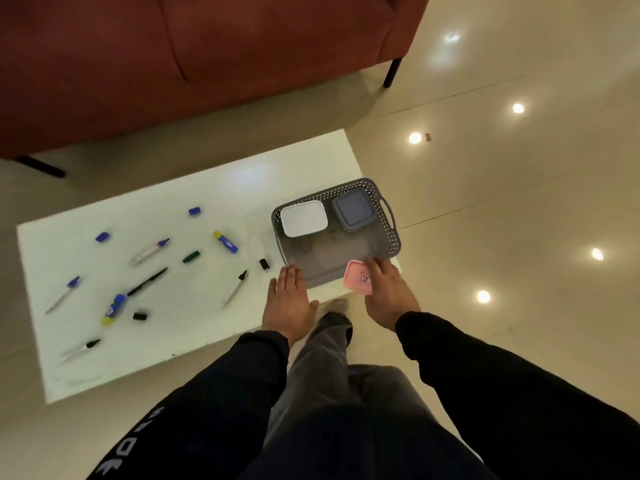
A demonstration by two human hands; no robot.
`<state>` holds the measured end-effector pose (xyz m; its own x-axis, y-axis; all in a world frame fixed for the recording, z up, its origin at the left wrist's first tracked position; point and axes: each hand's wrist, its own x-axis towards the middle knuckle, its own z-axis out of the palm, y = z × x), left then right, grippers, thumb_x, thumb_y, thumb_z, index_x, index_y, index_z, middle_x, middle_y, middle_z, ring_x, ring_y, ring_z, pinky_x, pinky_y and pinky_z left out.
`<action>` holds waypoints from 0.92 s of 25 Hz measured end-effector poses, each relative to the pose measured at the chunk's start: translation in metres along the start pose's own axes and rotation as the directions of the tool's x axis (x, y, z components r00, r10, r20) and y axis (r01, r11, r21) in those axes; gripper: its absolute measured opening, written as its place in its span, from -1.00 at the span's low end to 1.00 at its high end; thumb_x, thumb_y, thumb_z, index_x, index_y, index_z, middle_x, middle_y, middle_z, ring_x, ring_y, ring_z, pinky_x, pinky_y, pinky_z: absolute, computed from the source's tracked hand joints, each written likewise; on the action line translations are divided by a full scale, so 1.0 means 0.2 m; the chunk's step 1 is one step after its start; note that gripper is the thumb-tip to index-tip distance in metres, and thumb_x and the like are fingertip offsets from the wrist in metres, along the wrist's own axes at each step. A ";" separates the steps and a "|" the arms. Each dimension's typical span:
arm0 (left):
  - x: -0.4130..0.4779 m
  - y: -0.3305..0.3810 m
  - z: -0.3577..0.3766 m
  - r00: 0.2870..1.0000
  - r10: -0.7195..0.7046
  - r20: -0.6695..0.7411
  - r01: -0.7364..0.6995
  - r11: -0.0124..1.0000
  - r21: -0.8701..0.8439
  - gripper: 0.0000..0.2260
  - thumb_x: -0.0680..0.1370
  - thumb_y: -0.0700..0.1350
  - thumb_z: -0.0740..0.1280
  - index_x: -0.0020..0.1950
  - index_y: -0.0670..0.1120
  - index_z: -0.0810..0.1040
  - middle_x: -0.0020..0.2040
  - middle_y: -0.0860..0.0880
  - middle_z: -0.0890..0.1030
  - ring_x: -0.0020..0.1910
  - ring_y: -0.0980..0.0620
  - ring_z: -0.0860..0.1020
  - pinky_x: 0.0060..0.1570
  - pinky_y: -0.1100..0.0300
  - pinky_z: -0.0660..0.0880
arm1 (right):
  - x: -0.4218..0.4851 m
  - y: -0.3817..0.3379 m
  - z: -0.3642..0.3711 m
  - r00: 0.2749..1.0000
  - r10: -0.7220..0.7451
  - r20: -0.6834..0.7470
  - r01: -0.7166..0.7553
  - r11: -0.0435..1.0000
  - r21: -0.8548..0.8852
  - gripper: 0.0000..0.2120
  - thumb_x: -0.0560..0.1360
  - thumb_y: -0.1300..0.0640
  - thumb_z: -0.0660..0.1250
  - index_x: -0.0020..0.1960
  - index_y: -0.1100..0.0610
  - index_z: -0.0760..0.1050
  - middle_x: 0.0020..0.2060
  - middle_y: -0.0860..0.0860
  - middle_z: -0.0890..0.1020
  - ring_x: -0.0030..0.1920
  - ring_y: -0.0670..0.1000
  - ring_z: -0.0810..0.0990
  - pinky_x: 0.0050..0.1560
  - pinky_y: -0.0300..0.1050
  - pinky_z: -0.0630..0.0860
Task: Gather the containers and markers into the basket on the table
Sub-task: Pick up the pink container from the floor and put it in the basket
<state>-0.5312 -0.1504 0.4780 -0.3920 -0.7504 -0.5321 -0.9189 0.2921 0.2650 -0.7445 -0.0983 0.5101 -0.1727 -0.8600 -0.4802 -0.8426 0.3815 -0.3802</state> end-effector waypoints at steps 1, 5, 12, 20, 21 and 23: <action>0.05 -0.02 0.02 1.000 -0.030 -0.007 0.030 1.000 0.002 -0.28 0.64 0.14 0.16 0.62 -0.18 -0.10 0.64 -0.15 -0.03 0.61 -0.11 -0.07 0.56 -0.07 -0.04 | 0.09 0.03 -0.01 1.000 -0.020 0.003 0.020 0.998 -0.058 -0.32 0.38 0.23 0.32 0.48 0.11 0.23 0.40 0.13 0.31 0.32 0.21 0.37 0.32 0.07 0.42; 0.23 -0.10 0.13 0.990 -0.140 0.012 0.140 0.990 -0.002 -0.24 0.63 0.16 0.20 0.62 -0.18 -0.12 0.64 -0.16 -0.06 0.61 -0.12 -0.08 0.56 -0.07 -0.05 | 0.43 0.16 0.00 0.992 -0.093 0.085 0.110 0.969 -0.222 -0.25 0.33 0.32 0.32 0.49 0.10 0.22 0.38 0.13 0.31 0.35 0.22 0.32 0.37 0.10 0.32; 0.51 -0.07 0.40 0.974 -0.225 -0.016 0.224 0.974 -0.039 -0.14 0.55 0.13 0.37 0.62 -0.18 -0.08 0.63 -0.17 -0.01 0.61 -0.14 -0.05 0.55 -0.09 -0.01 | 0.91 0.44 0.16 0.951 -0.210 0.227 0.274 0.912 -0.305 -0.28 0.33 0.33 0.42 0.44 0.09 0.28 0.30 0.09 0.41 0.36 0.18 0.36 0.42 0.12 0.34; 0.56 -0.07 0.53 0.964 -0.263 -0.030 0.264 0.963 0.054 0.06 0.44 0.14 0.50 0.62 -0.18 -0.16 0.63 -0.19 -0.10 0.61 -0.18 -0.12 0.55 -0.12 0.00 | 1.05 0.58 0.29 0.928 -0.252 0.276 0.330 0.900 -0.286 -0.23 0.36 0.28 0.47 0.50 0.08 0.24 0.37 0.09 0.40 0.41 0.17 0.34 0.46 0.14 0.32; 0.56 -0.07 0.54 0.964 -0.266 -0.033 0.267 0.962 0.056 0.05 0.44 0.13 0.50 0.62 -0.18 -0.16 0.64 -0.19 -0.10 0.61 -0.18 -0.12 0.55 -0.13 0.00 | 1.06 0.60 0.29 0.929 -0.250 0.271 0.325 0.903 -0.281 -0.24 0.37 0.27 0.46 0.50 0.08 0.24 0.38 0.10 0.40 0.42 0.18 0.34 0.46 0.14 0.32; 0.56 -0.07 0.55 0.961 -0.272 -0.038 0.274 0.960 0.054 0.04 0.45 0.12 0.50 0.62 -0.18 -0.16 0.64 -0.18 -0.11 0.61 -0.17 -0.13 0.55 -0.13 0.00 | 1.08 0.62 0.31 0.933 -0.240 0.266 0.314 0.906 -0.284 -0.25 0.39 0.26 0.46 0.51 0.08 0.24 0.38 0.09 0.40 0.42 0.17 0.34 0.45 0.13 0.32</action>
<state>-0.5666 -0.1732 0.3254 -0.1248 -0.8237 -0.5532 -0.9922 0.1066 0.0652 -0.8548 -0.2154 0.3110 0.1770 -0.8040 -0.5677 -0.9625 -0.0210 -0.2704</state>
